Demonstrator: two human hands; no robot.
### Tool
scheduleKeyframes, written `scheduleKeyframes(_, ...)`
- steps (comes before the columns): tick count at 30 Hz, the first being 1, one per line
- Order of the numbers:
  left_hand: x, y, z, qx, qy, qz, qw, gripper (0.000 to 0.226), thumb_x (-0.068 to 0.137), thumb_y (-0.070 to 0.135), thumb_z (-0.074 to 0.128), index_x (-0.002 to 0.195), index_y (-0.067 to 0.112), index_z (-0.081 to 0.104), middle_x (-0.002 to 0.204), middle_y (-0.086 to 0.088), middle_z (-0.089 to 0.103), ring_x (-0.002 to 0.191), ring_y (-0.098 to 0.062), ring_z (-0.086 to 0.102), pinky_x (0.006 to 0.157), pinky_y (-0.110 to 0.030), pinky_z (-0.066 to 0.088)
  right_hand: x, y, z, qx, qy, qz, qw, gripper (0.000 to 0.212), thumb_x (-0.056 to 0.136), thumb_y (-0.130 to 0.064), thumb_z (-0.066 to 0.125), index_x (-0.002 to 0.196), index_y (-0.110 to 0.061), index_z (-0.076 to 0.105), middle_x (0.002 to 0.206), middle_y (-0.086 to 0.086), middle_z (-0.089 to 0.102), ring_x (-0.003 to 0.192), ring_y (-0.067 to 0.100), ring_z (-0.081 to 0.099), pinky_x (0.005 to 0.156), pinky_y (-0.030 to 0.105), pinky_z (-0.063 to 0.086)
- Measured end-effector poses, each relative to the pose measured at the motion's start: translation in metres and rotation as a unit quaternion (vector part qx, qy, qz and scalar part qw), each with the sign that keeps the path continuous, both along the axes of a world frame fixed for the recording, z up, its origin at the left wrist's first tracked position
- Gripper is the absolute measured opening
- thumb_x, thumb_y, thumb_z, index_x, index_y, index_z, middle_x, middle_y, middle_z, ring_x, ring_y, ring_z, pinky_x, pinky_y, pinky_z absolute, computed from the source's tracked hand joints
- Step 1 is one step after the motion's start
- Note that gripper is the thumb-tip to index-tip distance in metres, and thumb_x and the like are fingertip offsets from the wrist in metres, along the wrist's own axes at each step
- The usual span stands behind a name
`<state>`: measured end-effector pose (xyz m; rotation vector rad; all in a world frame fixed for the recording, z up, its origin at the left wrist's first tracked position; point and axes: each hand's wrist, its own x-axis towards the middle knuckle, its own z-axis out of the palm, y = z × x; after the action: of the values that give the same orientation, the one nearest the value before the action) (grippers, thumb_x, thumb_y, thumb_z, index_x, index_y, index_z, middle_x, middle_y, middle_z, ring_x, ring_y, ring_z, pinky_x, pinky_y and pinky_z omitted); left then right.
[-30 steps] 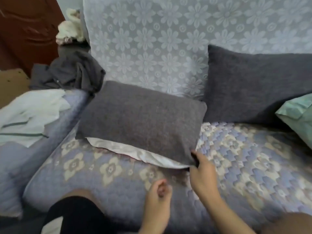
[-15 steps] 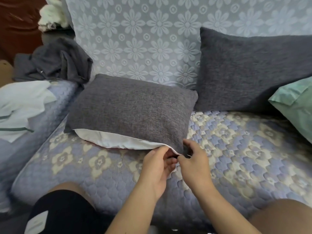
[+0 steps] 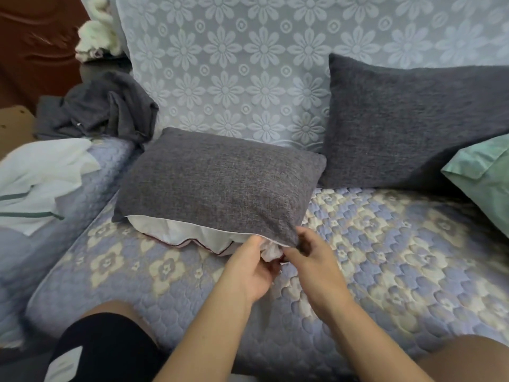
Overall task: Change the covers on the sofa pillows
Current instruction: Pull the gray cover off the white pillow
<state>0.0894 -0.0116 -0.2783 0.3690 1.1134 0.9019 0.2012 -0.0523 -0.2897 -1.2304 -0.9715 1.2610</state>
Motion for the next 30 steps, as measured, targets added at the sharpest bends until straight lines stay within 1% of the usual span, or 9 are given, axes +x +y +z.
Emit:
scheduleKeyframes(4,0.011,0.023,0.0,-0.015,0.026,0.039,0.999,0.026,0.096,0.002,0.045,0.104,0.001,0.07,0.11,-0.021,0.073,0.098,-0.035,0.071,0.084,-0.047,0.06,-0.002,0.004,-0.005,-0.007,-0.138,-0.043,0.989,0.013,0.091,-0.016,0.069,0.09,-0.012,0.057,0.076,0.0,0.06,0.066,0.006,0.053,0.063,0.025,0.048)
scheduleKeyframes(8,0.007,0.011,-0.014,0.009,0.124,0.114,0.986,0.018,0.094,0.009,0.061,0.11,0.008,0.067,0.103,-0.015,0.076,0.091,-0.032,0.074,0.072,-0.042,0.06,0.002,0.016,-0.006,-0.016,-0.204,-0.1,0.974,0.02,0.089,-0.008,0.062,0.083,-0.014,0.044,0.071,0.002,0.049,0.062,0.013,0.045,0.056,0.036,0.042)
scheduleKeyframes(14,-0.054,-0.039,-0.005,0.089,0.264,0.049,0.959,0.015,0.09,0.011,0.065,0.102,0.01,0.074,0.097,-0.009,0.078,0.091,-0.026,0.074,0.075,-0.037,0.059,0.023,0.045,-0.007,0.101,-0.593,-0.108,0.791,0.03,0.081,0.004,0.051,0.086,-0.017,0.031,0.088,0.003,0.041,0.057,0.024,0.034,0.047,0.036,0.023)
scheduleKeyframes(17,-0.103,-0.055,0.021,0.13,0.341,-0.01,0.931,0.021,0.086,0.022,0.075,0.106,0.014,0.074,0.096,0.0,0.079,0.093,-0.019,0.074,0.085,-0.036,0.059,0.059,0.075,-0.005,-0.005,-0.565,-0.177,0.806,0.015,0.09,0.003,0.046,0.093,-0.01,0.039,0.105,0.019,0.049,0.073,0.035,0.046,0.062,0.039,0.03)
scheduleKeyframes(21,-0.14,-0.058,0.03,0.125,0.36,-0.055,0.923,0.021,0.089,0.024,0.076,0.109,0.025,0.07,0.097,0.011,0.077,0.085,-0.002,0.073,0.064,-0.013,0.053,0.065,0.089,-0.014,-0.075,-0.517,-0.112,0.845,0.029,0.086,0.0,0.053,0.115,-0.003,0.05,0.12,0.026,0.054,0.097,0.042,0.055,0.073,0.042,0.039)
scheduleKeyframes(23,-0.141,-0.059,0.017,0.142,0.522,-0.055,0.839,0.04,0.084,0.027,0.079,0.119,0.024,0.06,0.113,0.008,0.066,0.104,-0.012,0.065,0.077,-0.02,0.051,0.045,0.073,-0.018,-0.044,-0.494,-0.065,0.866,0.045,0.085,0.0,0.052,0.13,-0.006,0.051,0.124,0.022,0.056,0.105,0.041,0.056,0.079,0.042,0.045)
scheduleKeyframes(25,-0.122,-0.068,0.009,0.237,0.7,0.003,0.673,0.047,0.077,0.02,0.073,0.12,0.018,0.053,0.12,-0.004,0.05,0.113,-0.024,0.046,0.092,-0.036,0.044,0.031,0.052,-0.017,-0.025,-0.443,-0.058,0.894,0.051,0.085,-0.003,0.052,0.136,-0.01,0.051,0.129,0.016,0.054,0.114,0.036,0.051,0.09,0.041,0.046)
scheduleKeyframes(27,-0.088,-0.084,0.01,0.389,0.705,0.024,0.592,0.035,0.074,0.02,0.061,0.109,0.017,0.059,0.118,-0.006,0.048,0.11,-0.027,0.044,0.093,-0.041,0.04,0.022,0.031,-0.017,-0.019,-0.411,-0.067,0.909,0.059,0.084,-0.018,0.058,0.142,-0.013,0.048,0.138,0.012,0.048,0.127,0.031,0.043,0.107,0.041,0.039)
scheduleKeyframes(30,-0.042,-0.094,-0.003,0.468,0.721,-0.15,0.489,0.053,0.074,0.044,0.067,0.122,0.02,0.062,0.13,-0.008,0.052,0.125,-0.033,0.047,0.106,-0.049,0.038,0.011,0.006,-0.024,-0.031,-0.396,-0.055,0.916,0.085,0.075,-0.046,0.054,0.152,-0.017,0.036,0.153,0.006,0.037,0.142,0.025,0.032,0.118,0.042,0.03)
